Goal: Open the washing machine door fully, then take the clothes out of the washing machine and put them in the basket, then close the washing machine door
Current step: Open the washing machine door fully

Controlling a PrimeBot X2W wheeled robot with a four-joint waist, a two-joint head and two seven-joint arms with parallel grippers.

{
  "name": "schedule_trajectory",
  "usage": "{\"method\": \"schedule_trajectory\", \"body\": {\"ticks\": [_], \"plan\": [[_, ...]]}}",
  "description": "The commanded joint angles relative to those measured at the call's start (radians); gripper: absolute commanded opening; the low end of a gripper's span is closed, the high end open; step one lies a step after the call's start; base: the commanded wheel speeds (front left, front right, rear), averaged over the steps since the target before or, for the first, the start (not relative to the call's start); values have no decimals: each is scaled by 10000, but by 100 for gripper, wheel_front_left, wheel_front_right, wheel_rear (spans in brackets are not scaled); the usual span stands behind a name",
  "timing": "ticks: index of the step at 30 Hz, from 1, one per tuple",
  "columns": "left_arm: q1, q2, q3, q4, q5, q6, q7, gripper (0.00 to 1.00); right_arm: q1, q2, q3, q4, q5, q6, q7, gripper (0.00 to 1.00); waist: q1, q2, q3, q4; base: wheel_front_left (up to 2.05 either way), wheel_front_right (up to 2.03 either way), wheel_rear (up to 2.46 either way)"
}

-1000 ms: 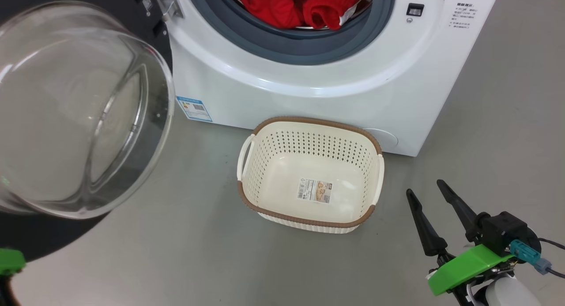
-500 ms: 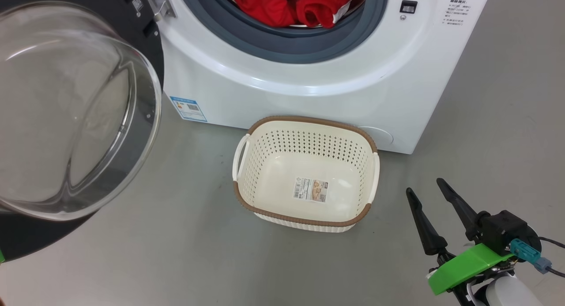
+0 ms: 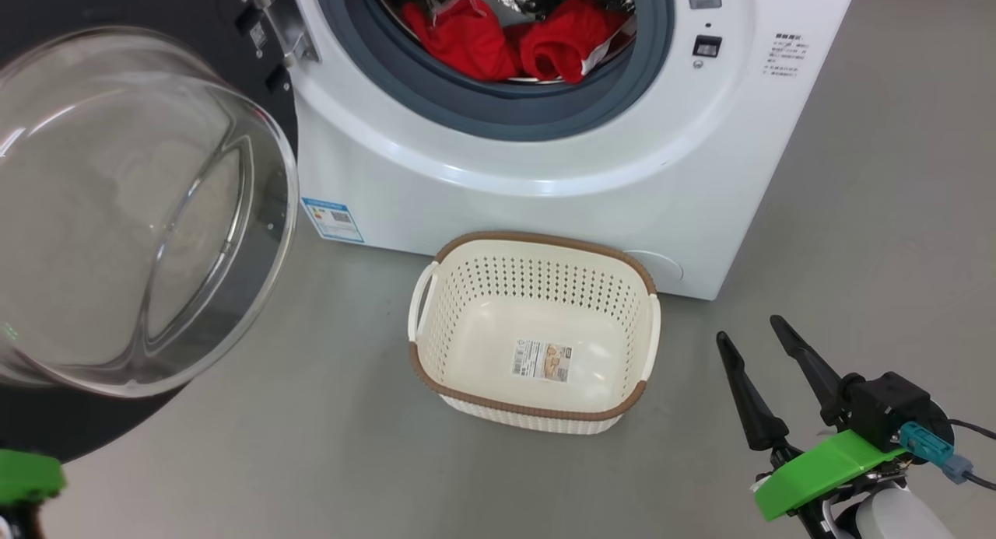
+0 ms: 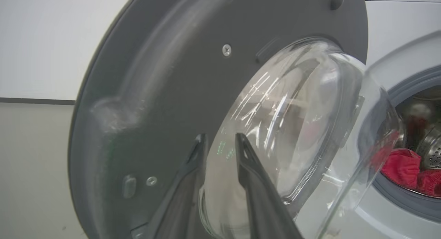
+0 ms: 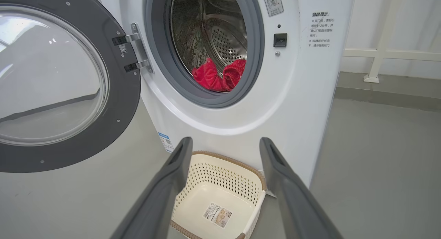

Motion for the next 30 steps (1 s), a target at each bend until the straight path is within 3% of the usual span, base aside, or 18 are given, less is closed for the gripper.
{"method": "schedule_trajectory", "body": {"ticks": [1,2,3,4,14,22,30], "plan": [[255,328,-15,-455,10,-54,-48,44,-16,-10,140,-247,-11,75,-65,100,0,0,-175,-47,0,0,0],[425,287,-215,-618,-2,-54,-48,74,14,0,126,-251,-11,75,-65,100,0,0,-239,-67,0,0,0],[569,230,-394,-837,-90,-54,-48,91,55,16,103,-255,-5,75,-65,100,0,0,-305,-71,0,0,0],[740,184,-563,-1025,-148,-54,-48,100,101,39,90,-254,0,75,-65,100,0,0,-372,-82,0,0,0],[2557,-40,-2581,-2609,-803,-55,-48,100,576,261,-321,-335,49,75,-65,100,0,0,-910,-632,0,0,0],[3360,384,-3904,-3179,-1259,-55,-48,100,900,296,-867,-416,48,75,-65,100,0,0,-1057,-1466,0,0,0],[3613,511,-4588,-3561,-1511,-55,-48,100,1141,231,-1287,-499,48,75,-65,100,0,0,-1111,-2203,0,0,0]]}}
